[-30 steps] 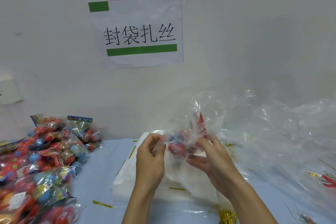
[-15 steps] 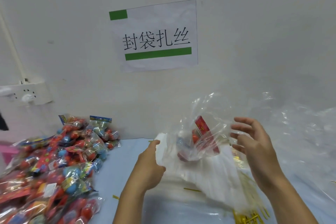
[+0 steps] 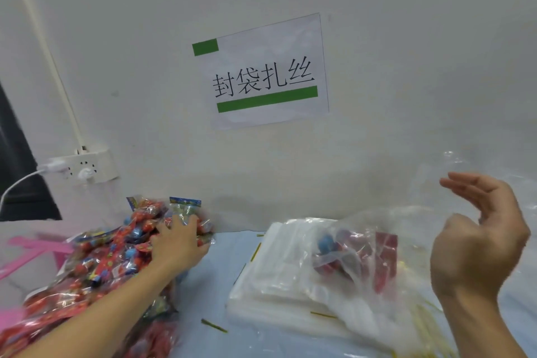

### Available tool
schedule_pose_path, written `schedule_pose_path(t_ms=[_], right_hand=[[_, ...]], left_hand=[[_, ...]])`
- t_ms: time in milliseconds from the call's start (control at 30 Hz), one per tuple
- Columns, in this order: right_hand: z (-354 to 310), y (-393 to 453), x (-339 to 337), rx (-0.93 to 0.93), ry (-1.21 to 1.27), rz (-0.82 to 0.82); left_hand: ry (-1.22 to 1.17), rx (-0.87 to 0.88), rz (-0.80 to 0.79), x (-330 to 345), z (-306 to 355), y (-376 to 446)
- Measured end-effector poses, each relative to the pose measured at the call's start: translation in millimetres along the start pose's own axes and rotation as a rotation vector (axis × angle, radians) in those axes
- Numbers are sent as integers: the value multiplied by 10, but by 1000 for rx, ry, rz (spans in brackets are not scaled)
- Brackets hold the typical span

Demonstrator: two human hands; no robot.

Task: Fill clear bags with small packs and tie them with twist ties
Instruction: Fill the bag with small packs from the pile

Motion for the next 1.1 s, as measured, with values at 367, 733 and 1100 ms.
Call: schedule_pose_path(t_ms=[367,733,1100], right_hand=[[-213,409,72,-87,-133,-430],[-354,-333,691,76,-192,-650],[363,-791,748,671,-13,-856]], left_hand=[[-13,150,-4,335,-81,320],[-1503,81,311,-841,481,-392],[-2336,-105,-198,-126,1591,-1446]])
Point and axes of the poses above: each hand's wrist, its own y-axis towards the middle knuckle, its own x-axis out of the palm, z = x × y, the point moved 6 cm from there along y, towards the middle knuckle
